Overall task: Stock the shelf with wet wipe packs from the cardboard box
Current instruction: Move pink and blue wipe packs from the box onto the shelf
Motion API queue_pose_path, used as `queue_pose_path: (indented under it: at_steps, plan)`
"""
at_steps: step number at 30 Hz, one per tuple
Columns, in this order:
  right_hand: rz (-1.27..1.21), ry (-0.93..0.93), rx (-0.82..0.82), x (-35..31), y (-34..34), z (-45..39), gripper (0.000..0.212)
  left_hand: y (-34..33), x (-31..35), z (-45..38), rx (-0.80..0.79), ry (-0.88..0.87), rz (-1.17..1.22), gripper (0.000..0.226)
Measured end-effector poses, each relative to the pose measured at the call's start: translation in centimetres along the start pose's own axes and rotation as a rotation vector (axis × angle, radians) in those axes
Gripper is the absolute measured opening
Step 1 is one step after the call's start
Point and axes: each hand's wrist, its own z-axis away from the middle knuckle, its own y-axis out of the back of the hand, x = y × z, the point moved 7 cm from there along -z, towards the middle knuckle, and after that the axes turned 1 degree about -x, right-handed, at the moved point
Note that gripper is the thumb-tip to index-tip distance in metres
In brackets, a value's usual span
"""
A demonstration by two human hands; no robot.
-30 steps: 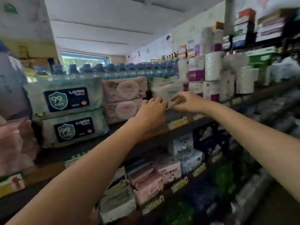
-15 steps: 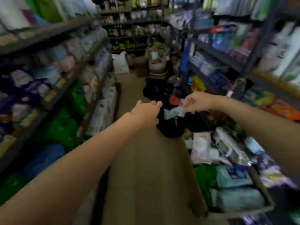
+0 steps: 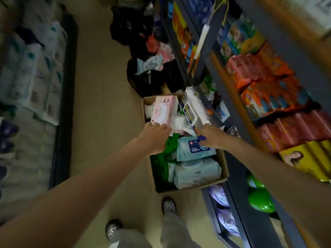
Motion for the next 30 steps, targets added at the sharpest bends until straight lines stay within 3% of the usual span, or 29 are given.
queue_pose_path:
  at_steps: [6, 9, 13, 17, 20, 23, 26, 30]
  plan:
    - [0.151, -0.089, 0.192, 3.3, -1.7, -4.5, 0.068, -4.2, -0.9, -4.3, -0.066, 0.173, 0.099, 0.078]
    - [0.256, -0.129, 0.233, 4.7, -1.8, -6.3, 0.064, -4.5, -0.1, -6.0, -0.069, 0.167, 0.122, 0.077]
    - [0.304, 0.047, 0.263, 1.9, -2.4, -9.0, 0.062, -5.2, 0.5, -7.8, -0.076, 0.172, 0.182, 0.077]
    - [0.34, 0.247, 0.183, -2.1, -4.6, -11.7, 0.087, -7.5, -0.7, -9.2, -0.058, 0.194, 0.186, 0.077]
    - [0.471, 0.358, 0.308, -5.2, -3.6, -14.6, 0.084, -8.6, -3.0, -9.8, -0.035, 0.254, 0.215, 0.074]
    - [0.707, 0.491, 0.342, -8.1, -1.8, -18.4, 0.066, -9.2, -5.4, -10.2, 0.002, 0.306, 0.234, 0.067]
    - [0.873, 0.565, 0.22, -9.5, -0.9, -22.0, 0.05, -10.7, -7.9, -10.1, -0.015, 0.403, 0.275, 0.061]
    - [1.145, 0.549, 0.006, -10.1, -3.4, -24.0, 0.053, -12.7, -8.5, -8.6, -0.018, 0.459, 0.634, 0.06]
